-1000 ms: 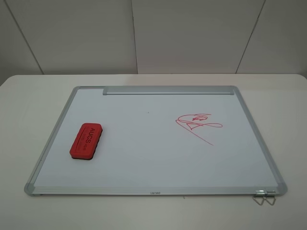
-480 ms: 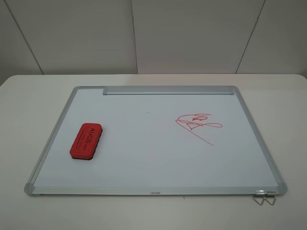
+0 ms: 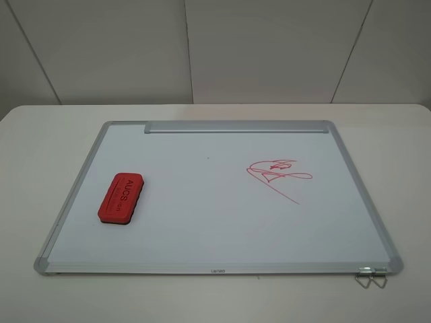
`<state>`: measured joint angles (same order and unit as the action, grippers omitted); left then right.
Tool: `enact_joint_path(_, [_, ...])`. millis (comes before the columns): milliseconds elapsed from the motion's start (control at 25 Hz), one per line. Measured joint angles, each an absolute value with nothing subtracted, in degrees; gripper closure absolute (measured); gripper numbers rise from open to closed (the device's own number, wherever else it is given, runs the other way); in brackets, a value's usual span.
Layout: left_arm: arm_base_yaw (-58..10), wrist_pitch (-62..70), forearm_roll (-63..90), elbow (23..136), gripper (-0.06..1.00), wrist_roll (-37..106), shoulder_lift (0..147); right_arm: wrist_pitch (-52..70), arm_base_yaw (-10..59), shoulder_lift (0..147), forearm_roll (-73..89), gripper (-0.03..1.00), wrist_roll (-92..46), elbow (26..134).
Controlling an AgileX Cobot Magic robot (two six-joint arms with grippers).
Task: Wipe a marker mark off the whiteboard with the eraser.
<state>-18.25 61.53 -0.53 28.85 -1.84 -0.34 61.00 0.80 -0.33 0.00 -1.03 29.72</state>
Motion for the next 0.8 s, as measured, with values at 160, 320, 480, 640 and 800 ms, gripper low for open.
enact_joint_path(160, [-18.25, 61.07, -0.51, 28.85, 0.17, -1.68, -0.34, 61.0, 0.8, -0.33, 0.0, 0.14, -1.03, 29.72])
enact_joint_path(320, [-18.25, 61.07, -0.51, 28.85, 0.17, -1.63, -0.34, 61.0, 0.8, -0.33, 0.0, 0.14, -1.03, 29.72])
enact_joint_path(480, [-15.09, 61.07, -0.47, 28.85, 0.17, -1.51, -0.34, 61.0, 0.8, -0.33, 0.0, 0.14, -1.03, 29.72])
enact_joint_path(640, [-8.03, 61.07, -0.47, 28.85, 0.17, -1.51, -0.34, 61.0, 0.8, -0.33, 0.0, 0.14, -1.03, 29.72])
enact_joint_path(800, [-1.61, 61.07, -0.47, 28.85, 0.17, -1.51, -0.34, 61.0, 0.8, -0.33, 0.0, 0.14, -1.03, 29.72])
